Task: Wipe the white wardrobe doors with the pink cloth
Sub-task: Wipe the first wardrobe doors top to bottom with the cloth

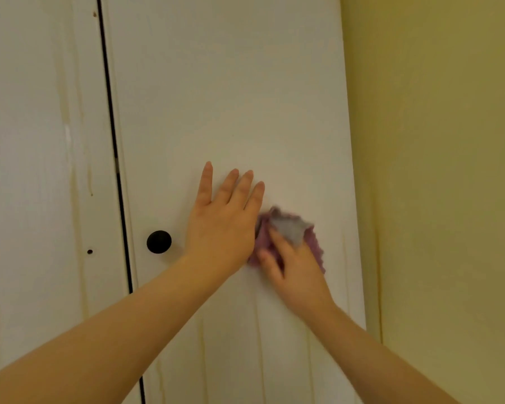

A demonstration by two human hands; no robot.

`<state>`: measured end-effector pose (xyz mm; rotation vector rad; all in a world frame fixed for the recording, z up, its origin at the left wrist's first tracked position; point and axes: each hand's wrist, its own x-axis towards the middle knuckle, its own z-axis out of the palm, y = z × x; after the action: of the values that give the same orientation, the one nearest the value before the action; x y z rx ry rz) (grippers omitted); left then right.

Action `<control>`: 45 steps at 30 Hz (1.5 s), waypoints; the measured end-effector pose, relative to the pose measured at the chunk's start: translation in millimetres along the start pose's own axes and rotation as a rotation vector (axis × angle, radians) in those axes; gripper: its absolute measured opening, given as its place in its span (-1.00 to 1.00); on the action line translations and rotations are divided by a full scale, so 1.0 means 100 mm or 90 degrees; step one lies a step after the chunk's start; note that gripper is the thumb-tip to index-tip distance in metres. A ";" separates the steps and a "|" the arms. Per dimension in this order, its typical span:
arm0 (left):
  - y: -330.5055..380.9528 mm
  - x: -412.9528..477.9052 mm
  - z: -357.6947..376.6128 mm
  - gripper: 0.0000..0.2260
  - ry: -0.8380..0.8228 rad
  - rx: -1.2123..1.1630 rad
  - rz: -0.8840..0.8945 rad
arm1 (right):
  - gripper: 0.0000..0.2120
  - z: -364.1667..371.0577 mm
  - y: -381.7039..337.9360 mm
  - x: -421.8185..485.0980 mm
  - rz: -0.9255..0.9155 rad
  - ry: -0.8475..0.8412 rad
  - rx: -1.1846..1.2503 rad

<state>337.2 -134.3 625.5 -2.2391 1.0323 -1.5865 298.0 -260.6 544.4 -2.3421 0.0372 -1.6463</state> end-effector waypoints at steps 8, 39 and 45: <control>0.02 -0.02 0.17 -0.52 0.035 0.015 0.010 | -0.29 0.08 0.09 -0.46 0.051 -0.050 -0.014; 0.71 0.29 0.53 -0.60 0.274 -0.084 -0.001 | -0.44 -0.23 1.06 -0.27 0.219 0.047 0.058; 0.74 0.25 0.57 -0.62 0.298 -0.074 -0.005 | -0.53 -0.28 1.13 -0.17 0.164 0.078 0.010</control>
<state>361.1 -217.1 582.1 -1.9803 1.2539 -2.1683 281.2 -372.0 510.5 -2.1175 0.3355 -1.6504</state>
